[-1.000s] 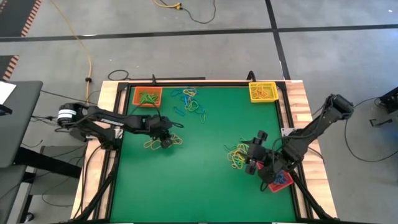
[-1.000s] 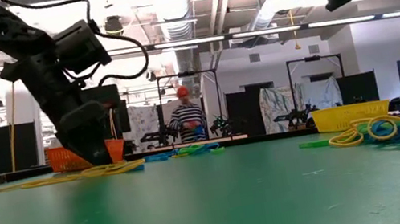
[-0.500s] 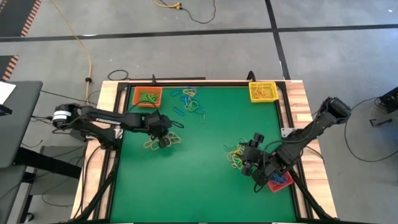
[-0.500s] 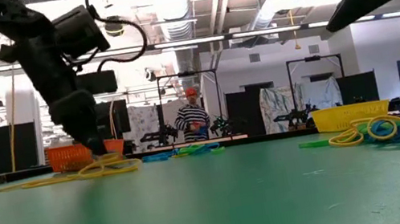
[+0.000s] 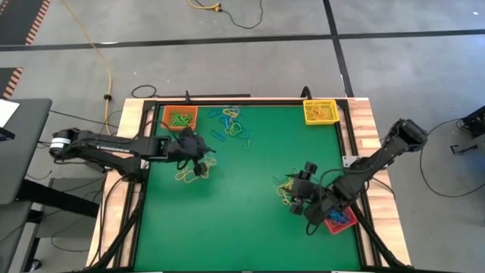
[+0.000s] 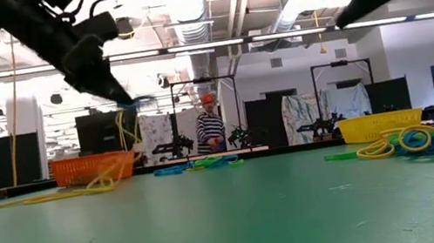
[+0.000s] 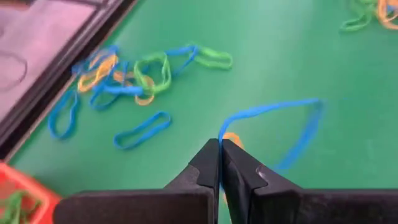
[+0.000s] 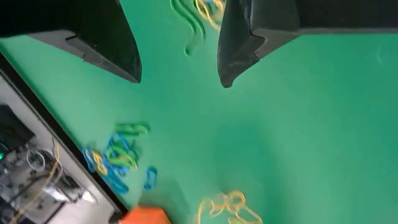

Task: Sort rubber bands into baskets
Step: Put the blue rubber band into the red bin

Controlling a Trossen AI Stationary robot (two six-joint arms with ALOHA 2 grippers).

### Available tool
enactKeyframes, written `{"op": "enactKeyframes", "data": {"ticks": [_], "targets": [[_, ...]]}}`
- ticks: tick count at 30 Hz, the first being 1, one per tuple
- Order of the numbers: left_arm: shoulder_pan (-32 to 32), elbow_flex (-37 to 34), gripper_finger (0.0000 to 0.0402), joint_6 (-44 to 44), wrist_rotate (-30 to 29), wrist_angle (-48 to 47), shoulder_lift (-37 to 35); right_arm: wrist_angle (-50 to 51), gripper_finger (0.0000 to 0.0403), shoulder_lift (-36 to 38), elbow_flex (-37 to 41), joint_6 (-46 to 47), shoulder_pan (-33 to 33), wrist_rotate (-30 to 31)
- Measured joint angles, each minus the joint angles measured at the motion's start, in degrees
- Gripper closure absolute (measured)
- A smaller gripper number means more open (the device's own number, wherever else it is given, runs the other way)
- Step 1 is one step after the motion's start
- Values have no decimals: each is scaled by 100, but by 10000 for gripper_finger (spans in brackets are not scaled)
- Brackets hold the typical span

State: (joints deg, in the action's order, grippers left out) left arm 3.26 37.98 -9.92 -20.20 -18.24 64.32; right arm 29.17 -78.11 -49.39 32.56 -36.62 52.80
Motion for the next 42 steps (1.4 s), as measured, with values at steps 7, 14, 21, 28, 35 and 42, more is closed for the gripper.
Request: {"op": "enactKeyframes", "data": {"ticks": [7,14,21,28,35,42], "targets": [[-199,20,401,64,486,393,-11,-1370,165,0,0,-1225,362,-204],[-399,24,401,51,419,655,138,-3326,165,-671,-2,-2490,1064,-1268],[-535,24,401,48,283,768,326,-5260,165,-1713,-2,-2798,1907,-2019],[-668,24,401,49,274,907,331,-6600,165,-2451,-51,-2572,2657,-3156],[-738,24,401,48,131,923,327,-6627,165,-3026,-576,-2490,3038,-4176],[-744,22,401,39,86,907,327,-6609,170,-3505,-1031,-2538,3053,-4246]]}}
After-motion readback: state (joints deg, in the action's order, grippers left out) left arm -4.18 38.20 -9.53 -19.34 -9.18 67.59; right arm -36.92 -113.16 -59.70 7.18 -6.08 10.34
